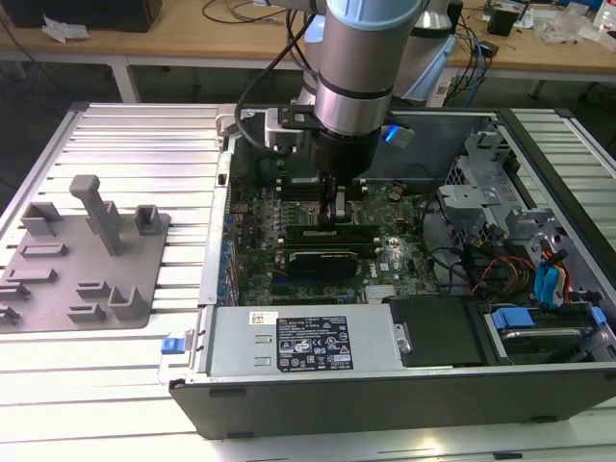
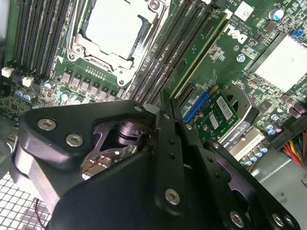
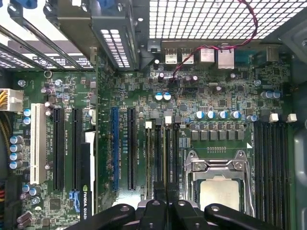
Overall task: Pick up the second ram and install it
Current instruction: 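Insert the second ram into the second slot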
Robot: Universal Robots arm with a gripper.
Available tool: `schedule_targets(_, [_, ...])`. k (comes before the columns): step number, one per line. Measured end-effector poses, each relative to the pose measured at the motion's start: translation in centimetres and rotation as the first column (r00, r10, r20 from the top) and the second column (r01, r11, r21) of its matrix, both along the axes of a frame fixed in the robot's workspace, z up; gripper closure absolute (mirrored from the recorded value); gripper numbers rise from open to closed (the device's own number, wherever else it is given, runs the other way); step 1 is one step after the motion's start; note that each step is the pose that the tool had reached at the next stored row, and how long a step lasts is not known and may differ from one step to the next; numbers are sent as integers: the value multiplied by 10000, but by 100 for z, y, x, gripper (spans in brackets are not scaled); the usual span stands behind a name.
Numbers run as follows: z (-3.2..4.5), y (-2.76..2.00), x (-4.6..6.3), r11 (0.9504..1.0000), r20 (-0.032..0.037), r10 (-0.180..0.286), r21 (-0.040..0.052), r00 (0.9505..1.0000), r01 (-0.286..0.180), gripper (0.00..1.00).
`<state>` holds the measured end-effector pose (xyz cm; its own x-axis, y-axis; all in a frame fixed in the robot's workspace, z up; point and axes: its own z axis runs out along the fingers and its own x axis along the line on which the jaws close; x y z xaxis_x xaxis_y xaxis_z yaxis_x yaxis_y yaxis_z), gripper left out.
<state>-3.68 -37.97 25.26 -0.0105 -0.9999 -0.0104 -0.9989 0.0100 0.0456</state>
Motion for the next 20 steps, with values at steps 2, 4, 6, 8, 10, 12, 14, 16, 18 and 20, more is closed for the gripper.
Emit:
schedule_targets(2, [-16,0,-1,10000,1,-2,21,10000,2,91])
schedule_targets(4, [-20,0,0,10000,1,-1,83,10000,1,91])
schedule_targets(6, [-32,1,0,9999,0,-1,109,10000,1,91])
schedule_targets(8, [-60,1,0,9999,0,-1,109,10000,1,91])
schedule_targets(10, [-69,2,0,9998,-1,1,219,10000,-1,91])
schedule_targets(12, [-78,3,0,9995,0,0,318,10000,0,91])
schedule_targets(14, [-110,2,0,9994,0,0,348,10000,0,91])
schedule_targets(16, [-122,2,0,9994,-1,0,345,10000,0,91])
schedule_targets(18, [-134,3,0,9994,0,-6,350,10000,6,91])
schedule_targets(20, [-140,2,0,9994,-1,-8,346,10000,8,91])
